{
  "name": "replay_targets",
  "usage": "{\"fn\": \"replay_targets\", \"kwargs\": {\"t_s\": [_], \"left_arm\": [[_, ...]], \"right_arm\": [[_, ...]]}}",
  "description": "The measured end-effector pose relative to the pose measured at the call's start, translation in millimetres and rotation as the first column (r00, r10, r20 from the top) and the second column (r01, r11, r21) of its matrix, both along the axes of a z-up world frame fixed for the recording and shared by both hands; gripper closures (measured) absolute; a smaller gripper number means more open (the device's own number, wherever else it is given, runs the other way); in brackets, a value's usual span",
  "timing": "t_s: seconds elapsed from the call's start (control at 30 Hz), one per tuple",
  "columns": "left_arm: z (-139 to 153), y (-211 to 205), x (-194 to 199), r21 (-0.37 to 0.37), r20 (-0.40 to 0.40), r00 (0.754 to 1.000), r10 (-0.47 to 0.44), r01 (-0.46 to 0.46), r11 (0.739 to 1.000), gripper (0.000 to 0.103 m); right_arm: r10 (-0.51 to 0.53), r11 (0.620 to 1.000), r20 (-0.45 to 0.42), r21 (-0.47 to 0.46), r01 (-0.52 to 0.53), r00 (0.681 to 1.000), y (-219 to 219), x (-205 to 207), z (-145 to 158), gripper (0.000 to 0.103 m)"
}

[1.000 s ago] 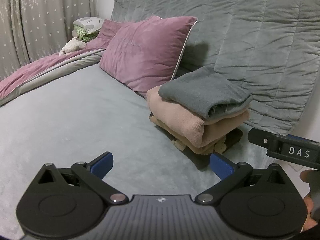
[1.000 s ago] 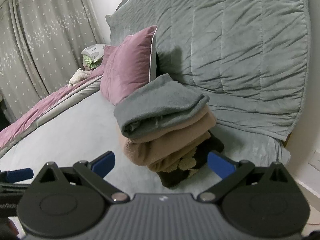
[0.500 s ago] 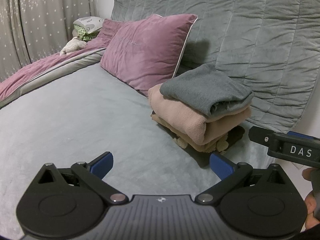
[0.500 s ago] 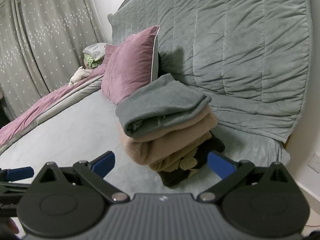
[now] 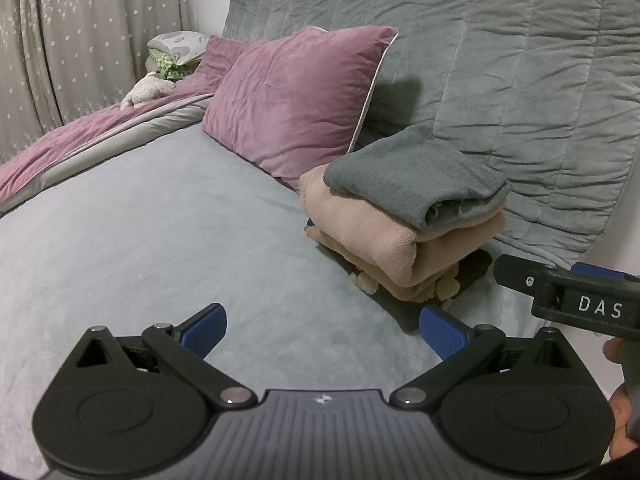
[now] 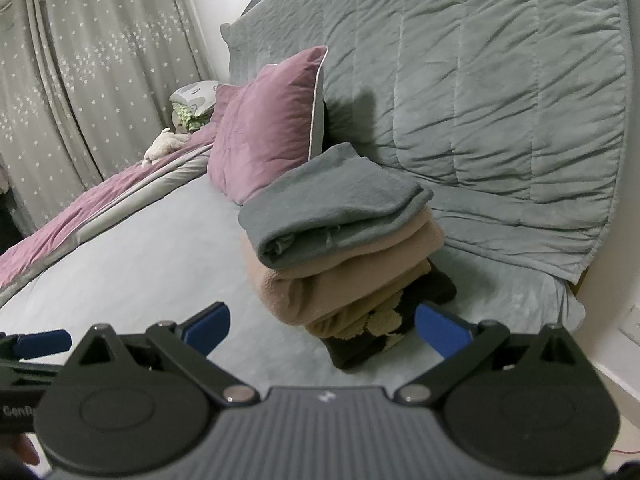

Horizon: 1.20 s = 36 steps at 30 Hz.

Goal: Fold clothes

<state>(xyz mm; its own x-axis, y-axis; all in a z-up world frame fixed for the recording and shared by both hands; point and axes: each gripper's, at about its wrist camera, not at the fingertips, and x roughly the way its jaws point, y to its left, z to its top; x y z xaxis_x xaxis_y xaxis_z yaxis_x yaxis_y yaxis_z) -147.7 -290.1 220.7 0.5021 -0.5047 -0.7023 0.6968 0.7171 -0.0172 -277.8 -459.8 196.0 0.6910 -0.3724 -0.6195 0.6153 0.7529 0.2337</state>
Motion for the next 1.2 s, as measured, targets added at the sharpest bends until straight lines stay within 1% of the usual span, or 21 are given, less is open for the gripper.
{"fn": "replay_targets", "kwargs": {"t_s": [0.27,0.5,0.93,1.2], "left_arm": [[0.4,5.1,-1.8,-0.001,0.004,1.000,0.002,-0.002,1.000,0.000],[-0.6,13.2,-3.9,0.003,0.005,1.000,-0.011,0.011,1.000,0.000],[-16.4,58.5,-10.9,-0.014,0.011,1.000,0.004,-0.003,1.000,0.000],[-27.5,89.5,-0.6,-0.025,-0.006,0.999,0.044,-0.044,0.999,0.000]], "right_arm": [[0.011,1.000,0.000,-0.004,-0.011,1.000,4.9,1.2,1.9,0.000],[0.046,0.999,-0.008,-0.015,-0.047,0.999,21.0,0.8,3.6,0.000],[0.146,0.989,-0.018,-0.034,-0.146,0.989,63.7,2.1,-3.1,0.000],[0.202,0.978,-0.034,-0.036,-0.204,0.979,93.0,21.4,-9.6,0.000]]}}
